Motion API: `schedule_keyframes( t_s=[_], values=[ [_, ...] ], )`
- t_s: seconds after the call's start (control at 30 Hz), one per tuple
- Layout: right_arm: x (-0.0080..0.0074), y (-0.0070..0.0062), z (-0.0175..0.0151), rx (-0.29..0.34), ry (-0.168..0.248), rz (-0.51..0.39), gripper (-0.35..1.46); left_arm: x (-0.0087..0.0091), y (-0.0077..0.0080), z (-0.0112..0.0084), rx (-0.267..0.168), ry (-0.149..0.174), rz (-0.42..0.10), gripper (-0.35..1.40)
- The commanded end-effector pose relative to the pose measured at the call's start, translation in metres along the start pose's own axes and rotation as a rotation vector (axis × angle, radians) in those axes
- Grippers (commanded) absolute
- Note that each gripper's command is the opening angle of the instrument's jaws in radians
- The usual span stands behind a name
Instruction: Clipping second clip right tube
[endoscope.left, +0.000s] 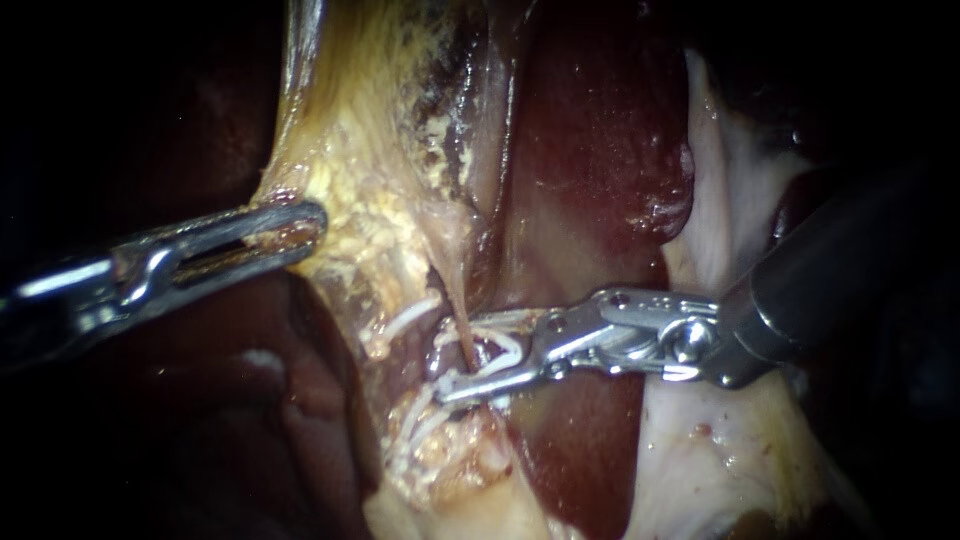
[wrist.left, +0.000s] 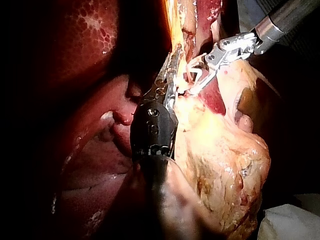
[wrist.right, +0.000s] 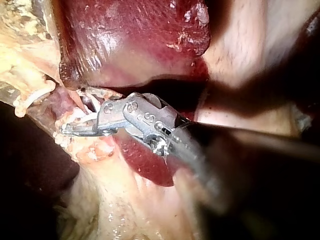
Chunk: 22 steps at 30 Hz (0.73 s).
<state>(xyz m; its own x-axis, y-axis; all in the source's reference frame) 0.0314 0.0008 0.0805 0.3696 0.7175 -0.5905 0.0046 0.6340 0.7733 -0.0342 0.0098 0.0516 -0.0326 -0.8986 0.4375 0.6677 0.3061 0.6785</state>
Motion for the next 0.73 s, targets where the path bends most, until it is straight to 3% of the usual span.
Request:
schedule_keyframes(
  t_s=[0.03, 0.07, 0.17, 0.2, 0.73],
  values=[
    [0.0, 0.0, 0.0, -0.001, 0.001, 0.001, 0.46, 0.0, 0.0, 0.0, 0.0, 0.0, 0.0, -0.35],
    [0.0001, 0.0, -0.0001, 0.0, 0.001, 0.007, 0.37, 0.0, 0.0, 0.0, 0.0, 0.0, 0.0, -0.35],
    [0.0001, -0.0001, -0.0005, -0.011, -0.029, 0.015, -0.28, 0.0, 0.0, 0.0, 0.0, 0.0, 0.0, -0.35],
    [0.0, -0.0001, -0.0006, -0.014, -0.038, 0.015, -0.35, 0.0, 0.0, 0.0, 0.0, 0.0, 0.0, -0.35],
    [-0.0001, -0.0005, -0.0007, -0.01, -0.037, 0.061, -0.35, 0.0, 0.0002, 0.0002, 0.001, 0.0, 0.001, -0.35]
  ],
)
